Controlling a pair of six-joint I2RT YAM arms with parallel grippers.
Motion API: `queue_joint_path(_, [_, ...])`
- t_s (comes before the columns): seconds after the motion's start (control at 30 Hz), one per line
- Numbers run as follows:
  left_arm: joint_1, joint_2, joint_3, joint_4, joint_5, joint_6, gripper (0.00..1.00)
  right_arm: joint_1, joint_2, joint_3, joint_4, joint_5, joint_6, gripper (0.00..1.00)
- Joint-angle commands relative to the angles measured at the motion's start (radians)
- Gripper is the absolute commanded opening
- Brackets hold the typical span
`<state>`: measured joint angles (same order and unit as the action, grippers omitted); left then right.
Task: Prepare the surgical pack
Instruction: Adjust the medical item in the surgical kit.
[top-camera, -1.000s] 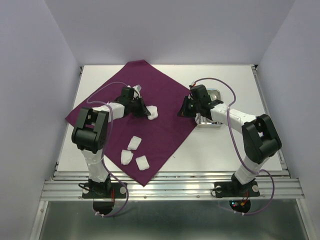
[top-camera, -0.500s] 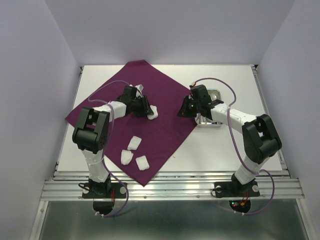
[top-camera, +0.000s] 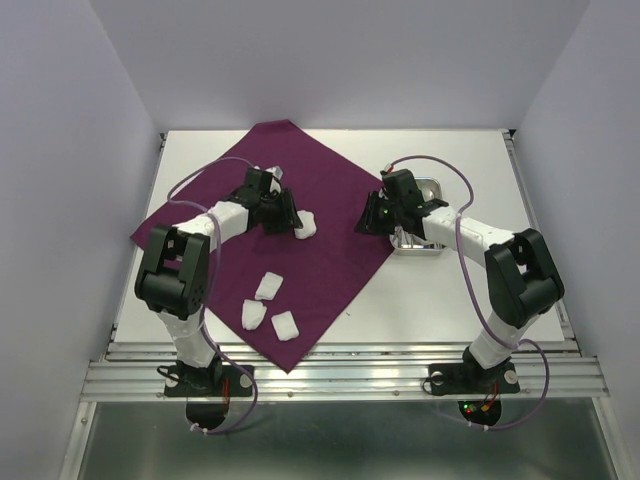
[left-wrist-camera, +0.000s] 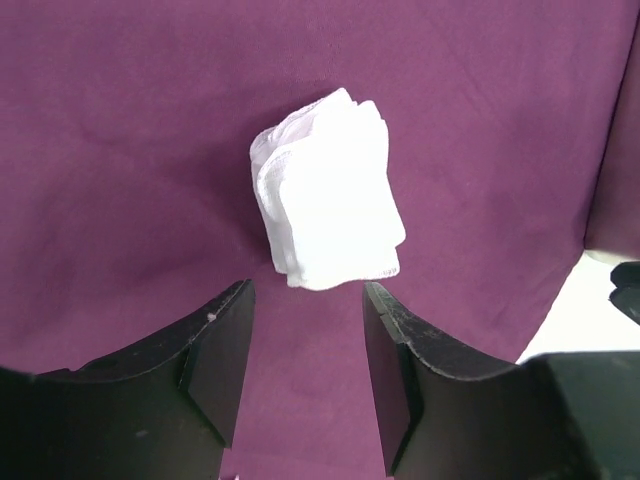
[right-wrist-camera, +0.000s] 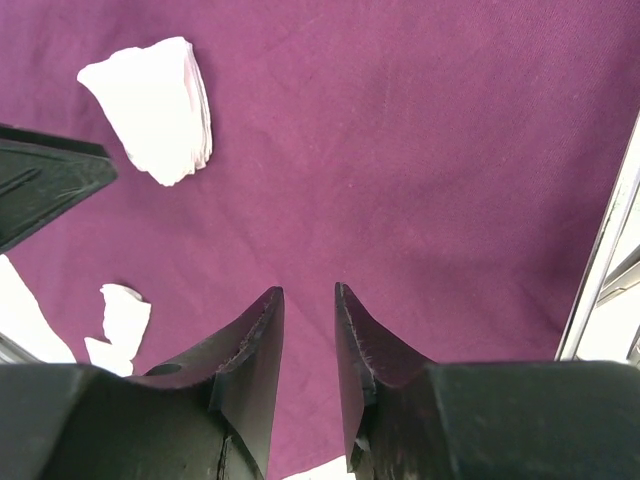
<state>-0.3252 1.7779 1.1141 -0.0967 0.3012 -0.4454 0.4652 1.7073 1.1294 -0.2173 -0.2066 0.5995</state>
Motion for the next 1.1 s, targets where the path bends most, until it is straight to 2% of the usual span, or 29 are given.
queue_joint_path(0.0, [-0.003,-0.096,0.015,-0.035,-0.043,0.013,0.58,-0.005,-0.028,0.029,0.002,0.0,-0.018,0.33])
queue_joint_path(0.1, [-0.015,-0.107,0.026,-0.024,-0.05,0.004,0.53,-0.005,-0.023,0.03,0.004,-0.005,-0.015,0.32])
queue_joint_path(0.13, [-0.029,-0.101,0.045,-0.028,-0.056,-0.001,0.46,-0.005,-0.02,0.033,0.004,-0.008,-0.015,0.32])
queue_joint_path(0.2, [-0.044,-0.089,0.067,-0.028,-0.062,-0.004,0.38,-0.005,-0.02,0.035,0.004,-0.01,-0.012,0.32])
queue_joint_path(0.3, [-0.071,-0.04,0.119,-0.037,-0.095,-0.013,0.17,-0.005,-0.029,0.032,0.003,-0.008,-0.012,0.32])
queue_joint_path(0.33, [-0.074,-0.008,0.133,-0.044,-0.123,-0.016,0.05,-0.005,-0.032,0.029,0.002,-0.007,-0.012,0.32])
queue_joint_path(0.37, [-0.074,0.011,0.16,-0.047,-0.135,-0.018,0.01,-0.005,-0.035,0.027,0.001,-0.002,-0.013,0.32])
queue_joint_path(0.7, [-0.083,0.173,0.243,-0.057,-0.174,-0.021,0.0,-0.005,-0.078,0.01,-0.019,0.024,-0.021,0.32])
queue_joint_path(1.07, [-0.103,0.123,0.271,-0.073,-0.175,-0.007,0.0,-0.005,-0.1,0.02,-0.039,0.022,-0.029,0.32])
